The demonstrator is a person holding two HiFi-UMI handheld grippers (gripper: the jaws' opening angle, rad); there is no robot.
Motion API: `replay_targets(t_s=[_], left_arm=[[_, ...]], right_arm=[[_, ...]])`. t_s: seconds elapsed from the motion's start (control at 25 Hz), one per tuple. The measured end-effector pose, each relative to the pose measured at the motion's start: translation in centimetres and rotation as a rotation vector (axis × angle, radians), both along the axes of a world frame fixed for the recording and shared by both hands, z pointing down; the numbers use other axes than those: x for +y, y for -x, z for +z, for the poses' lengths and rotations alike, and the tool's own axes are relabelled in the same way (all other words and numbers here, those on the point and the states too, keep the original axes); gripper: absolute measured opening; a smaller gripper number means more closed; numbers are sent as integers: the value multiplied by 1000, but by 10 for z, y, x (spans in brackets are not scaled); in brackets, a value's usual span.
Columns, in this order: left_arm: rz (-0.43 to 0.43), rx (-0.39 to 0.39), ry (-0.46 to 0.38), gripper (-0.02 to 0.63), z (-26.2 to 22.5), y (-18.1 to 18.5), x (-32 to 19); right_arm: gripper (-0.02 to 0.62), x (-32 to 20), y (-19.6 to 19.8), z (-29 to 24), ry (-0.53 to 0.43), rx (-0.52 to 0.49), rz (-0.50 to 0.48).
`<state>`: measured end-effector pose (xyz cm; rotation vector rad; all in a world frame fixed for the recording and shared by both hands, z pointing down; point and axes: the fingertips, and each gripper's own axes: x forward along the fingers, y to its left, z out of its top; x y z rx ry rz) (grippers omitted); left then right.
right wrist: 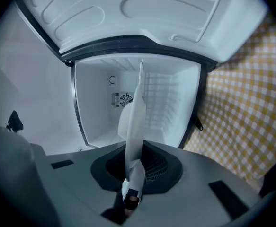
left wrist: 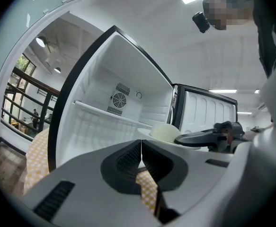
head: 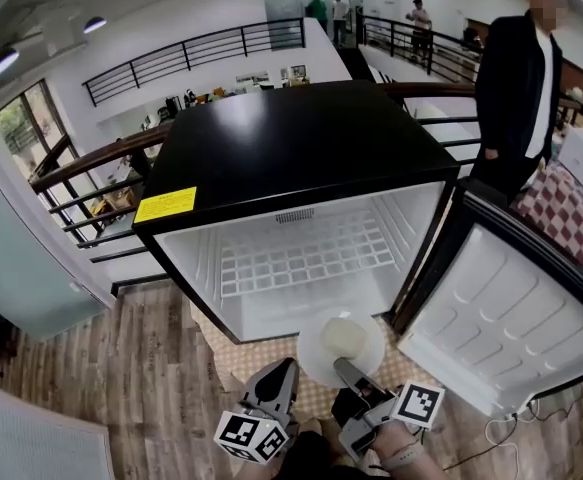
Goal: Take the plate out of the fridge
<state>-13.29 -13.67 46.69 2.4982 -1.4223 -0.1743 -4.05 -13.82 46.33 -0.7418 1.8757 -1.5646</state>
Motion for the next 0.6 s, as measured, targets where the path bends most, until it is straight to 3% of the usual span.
replay_targets(t_s=[0.6], left_arm=[[-45, 0, 2, 11, 1, 1, 25]], right_arm=[[54, 25, 4, 14, 25, 1, -50]])
